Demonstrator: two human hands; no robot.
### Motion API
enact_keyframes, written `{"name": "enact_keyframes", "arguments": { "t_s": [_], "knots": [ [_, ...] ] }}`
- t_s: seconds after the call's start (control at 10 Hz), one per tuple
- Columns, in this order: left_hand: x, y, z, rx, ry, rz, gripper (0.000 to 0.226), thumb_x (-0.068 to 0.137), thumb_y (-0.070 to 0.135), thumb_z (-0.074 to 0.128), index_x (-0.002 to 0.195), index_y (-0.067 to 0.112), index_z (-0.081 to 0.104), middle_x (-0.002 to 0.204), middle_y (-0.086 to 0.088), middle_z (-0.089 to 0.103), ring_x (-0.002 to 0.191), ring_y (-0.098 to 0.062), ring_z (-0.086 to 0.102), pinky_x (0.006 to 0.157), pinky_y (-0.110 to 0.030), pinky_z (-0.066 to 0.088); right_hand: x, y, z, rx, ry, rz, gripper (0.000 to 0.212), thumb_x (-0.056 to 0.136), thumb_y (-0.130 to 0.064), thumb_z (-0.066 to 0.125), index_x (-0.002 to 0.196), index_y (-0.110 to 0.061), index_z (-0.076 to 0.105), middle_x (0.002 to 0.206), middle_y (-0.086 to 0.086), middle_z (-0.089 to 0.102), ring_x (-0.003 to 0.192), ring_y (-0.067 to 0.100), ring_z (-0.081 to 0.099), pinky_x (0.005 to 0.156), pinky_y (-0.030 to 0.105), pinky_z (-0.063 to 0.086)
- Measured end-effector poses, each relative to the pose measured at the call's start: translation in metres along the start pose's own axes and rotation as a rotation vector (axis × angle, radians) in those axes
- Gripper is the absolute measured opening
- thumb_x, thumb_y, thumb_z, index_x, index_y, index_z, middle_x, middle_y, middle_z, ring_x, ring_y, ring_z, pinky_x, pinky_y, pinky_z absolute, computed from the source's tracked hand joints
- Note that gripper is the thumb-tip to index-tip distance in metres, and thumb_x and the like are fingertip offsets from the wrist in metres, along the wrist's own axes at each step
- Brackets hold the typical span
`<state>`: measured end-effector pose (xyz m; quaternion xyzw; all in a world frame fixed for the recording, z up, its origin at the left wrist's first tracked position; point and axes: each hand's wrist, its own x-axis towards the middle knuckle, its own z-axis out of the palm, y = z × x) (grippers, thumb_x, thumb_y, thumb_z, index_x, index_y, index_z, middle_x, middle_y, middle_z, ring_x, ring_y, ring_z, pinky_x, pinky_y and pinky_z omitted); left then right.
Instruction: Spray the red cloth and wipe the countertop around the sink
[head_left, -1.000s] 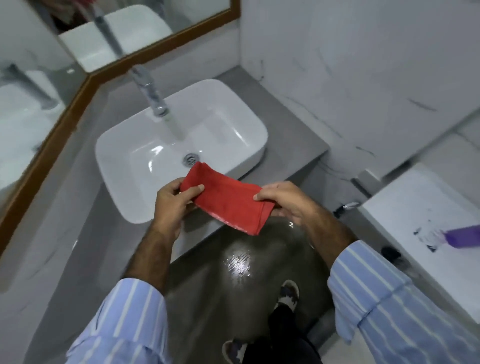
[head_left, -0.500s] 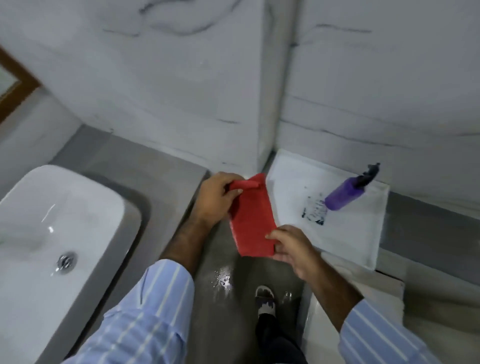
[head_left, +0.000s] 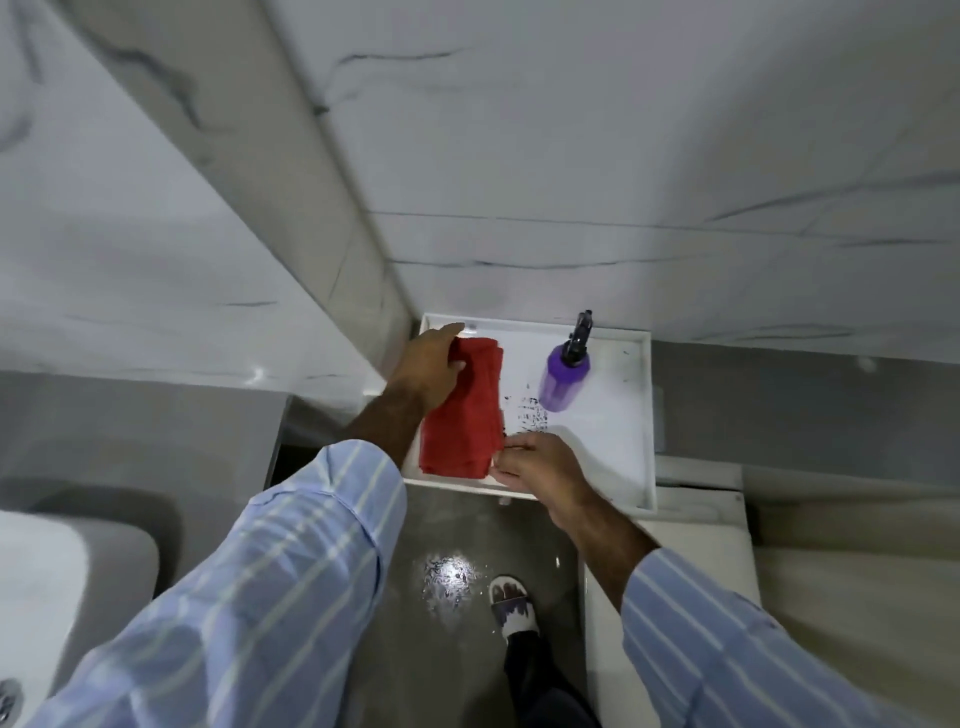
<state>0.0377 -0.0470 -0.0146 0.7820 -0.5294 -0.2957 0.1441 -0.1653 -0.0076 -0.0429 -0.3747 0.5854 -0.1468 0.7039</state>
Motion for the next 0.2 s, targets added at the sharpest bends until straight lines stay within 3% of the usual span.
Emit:
{"name": "enact_keyframes", "arguments": {
  "t_s": [0.1,0.2],
  "knots": [
    [-0.014,0.002,-0.003,0.05,-0.024,-0.007,0.073,0.103,0.012,0.067,0.165,0.007,0.03,0.168,-0.018,0.04,0.157,-0.035,0.037,0.132,-0.044,0.03,-0.011,-0.005,-0.034,-0.238,0.13,-0.076,0.013,0.089,-0.003,0.074,0.102,-0.001,0.074,0.103,0.03,0.076,0.084,0.035,0.078,0.084,0.045,0.066],
    [-0.034,0.004,-0.013,0.096,0.096,0.041,0.074,0.105,0.021,0.064,0.166,0.005,0.026,0.172,-0.018,0.032,0.161,-0.034,0.028,0.135,-0.046,0.025,-0.035,-0.025,-0.088,-0.887,0.464,-0.331,0.029,0.091,-0.018,0.071,0.119,-0.008,0.074,0.114,0.016,0.078,0.103,0.033,0.073,0.092,0.04,0.059]
  ]
}}
